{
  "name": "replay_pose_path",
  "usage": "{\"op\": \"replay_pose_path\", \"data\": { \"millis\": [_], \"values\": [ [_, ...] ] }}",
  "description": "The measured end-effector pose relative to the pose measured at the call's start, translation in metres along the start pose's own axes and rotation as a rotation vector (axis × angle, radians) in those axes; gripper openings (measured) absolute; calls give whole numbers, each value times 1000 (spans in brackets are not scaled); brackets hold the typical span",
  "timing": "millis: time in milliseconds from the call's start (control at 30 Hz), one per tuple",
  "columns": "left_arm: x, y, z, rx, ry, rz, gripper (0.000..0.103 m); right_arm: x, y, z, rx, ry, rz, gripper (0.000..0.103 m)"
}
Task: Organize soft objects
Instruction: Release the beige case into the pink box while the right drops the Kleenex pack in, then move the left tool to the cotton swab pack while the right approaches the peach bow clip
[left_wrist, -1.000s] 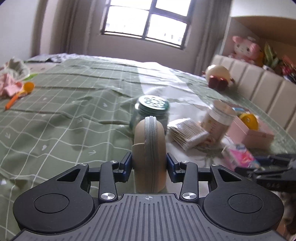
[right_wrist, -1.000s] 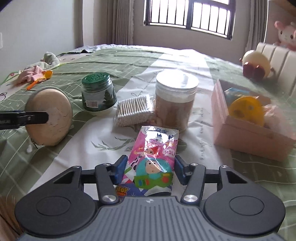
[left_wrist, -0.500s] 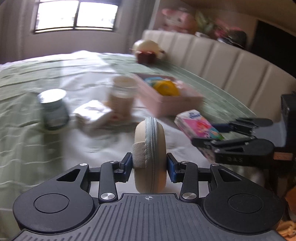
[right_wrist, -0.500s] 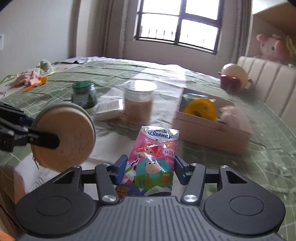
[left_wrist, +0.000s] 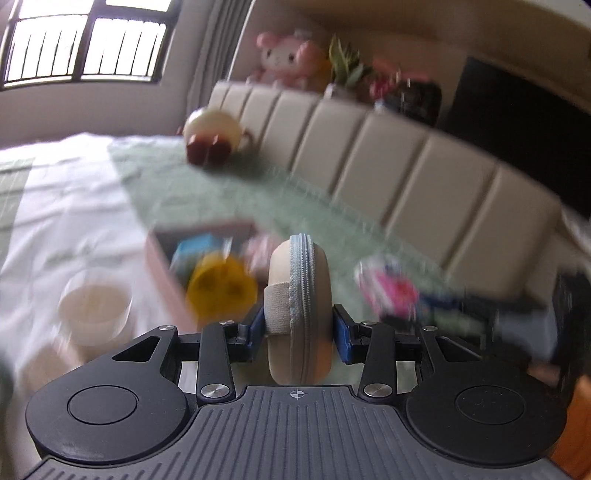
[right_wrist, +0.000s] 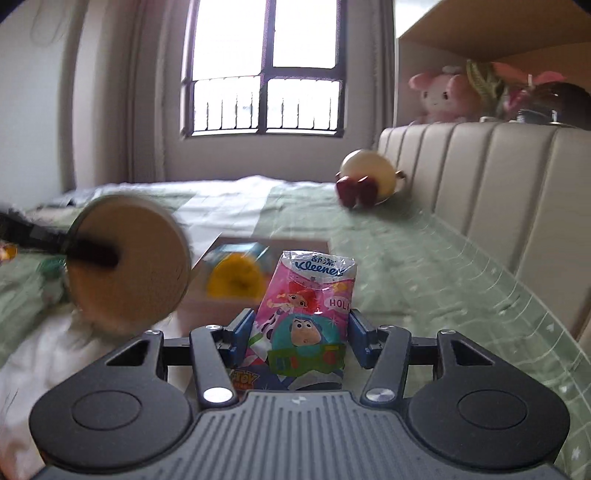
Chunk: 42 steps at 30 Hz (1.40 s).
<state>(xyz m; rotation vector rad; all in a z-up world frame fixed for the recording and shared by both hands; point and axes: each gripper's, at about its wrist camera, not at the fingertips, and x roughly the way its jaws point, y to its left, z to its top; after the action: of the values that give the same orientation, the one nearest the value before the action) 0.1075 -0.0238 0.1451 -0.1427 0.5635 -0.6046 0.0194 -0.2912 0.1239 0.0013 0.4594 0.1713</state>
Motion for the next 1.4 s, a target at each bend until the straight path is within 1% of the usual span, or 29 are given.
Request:
{"op": "replay_pose_path", "data": {
  "millis": [67, 167, 233, 267, 333, 367, 400, 500, 533, 600, 633, 667, 733, 800, 833, 867, 900, 967, 1033, 1100, 1167, 1233, 1267, 1300, 1400],
  "values": [
    [26, 10, 28, -57, -18, -31, 43, 15, -9, 9, 4, -15, 7, 54],
    [73, 28, 58, -141, -9, -82, 43, 49, -18, 27, 6, -27, 34, 54],
    [112, 44, 73, -180, 44, -74, 44, 77, -19, 39, 10, -19, 44, 54],
    [130, 53, 77, -188, 80, -34, 44, 93, -19, 44, 13, -9, 47, 54],
    [155, 67, 79, -169, 142, 105, 45, 129, -17, 51, 15, 22, 60, 54],
    [161, 71, 78, -153, 150, 149, 48, 145, -15, 52, 8, 48, 66, 54],
    [164, 76, 77, -143, 146, 175, 49, 163, -12, 51, -5, 84, 72, 54],
    [161, 86, 75, -145, 127, 168, 51, 205, -3, 42, -37, 218, 83, 55],
    [158, 88, 75, -143, 118, 162, 50, 211, -2, 39, -34, 244, 92, 55],
    [146, 87, 76, -120, 90, 132, 49, 210, -1, 35, -18, 252, 109, 58],
    [140, 89, 79, -109, 64, 113, 49, 205, -1, 35, -5, 248, 110, 59],
    [132, 89, 82, -104, 36, 96, 49, 200, -2, 36, 8, 240, 110, 63],
    [110, 91, 86, -109, -14, 62, 49, 185, -5, 40, 30, 223, 114, 64],
    [86, 86, 91, -108, -58, 55, 49, 165, -5, 45, 40, 200, 82, 64],
    [67, 87, 90, -104, -87, 57, 49, 153, -4, 47, 46, 181, 72, 64],
    [45, 89, 84, -95, -124, 72, 49, 141, -2, 48, 47, 164, 75, 65],
    [23, 91, 78, -88, -160, 103, 49, 130, 2, 48, 44, 146, 81, 65],
    [-19, 102, 57, -92, -227, 196, 49, 111, 18, 50, 10, 117, 92, 65],
    [-58, 117, 25, -136, -272, 307, 49, 101, 44, 48, -62, 101, 128, 65],
    [-81, 136, -10, -210, -271, 404, 49, 91, 82, 41, -152, 77, 162, 65],
    [-94, 152, -46, -280, -225, 449, 49, 84, 124, 28, -257, 45, 197, 64],
    [-100, 161, -74, -299, -171, 465, 49, 82, 175, 8, -410, 41, 231, 63],
    [-103, 162, -85, -298, -153, 475, 49, 84, 197, -1, -473, 55, 251, 60],
    [-106, 165, -96, -296, -137, 480, 49, 89, 218, -11, -522, 79, 268, 55],
    [-117, 172, -119, -304, -111, 443, 49, 107, 259, -21, -537, 135, 317, 53]
  ]
}}
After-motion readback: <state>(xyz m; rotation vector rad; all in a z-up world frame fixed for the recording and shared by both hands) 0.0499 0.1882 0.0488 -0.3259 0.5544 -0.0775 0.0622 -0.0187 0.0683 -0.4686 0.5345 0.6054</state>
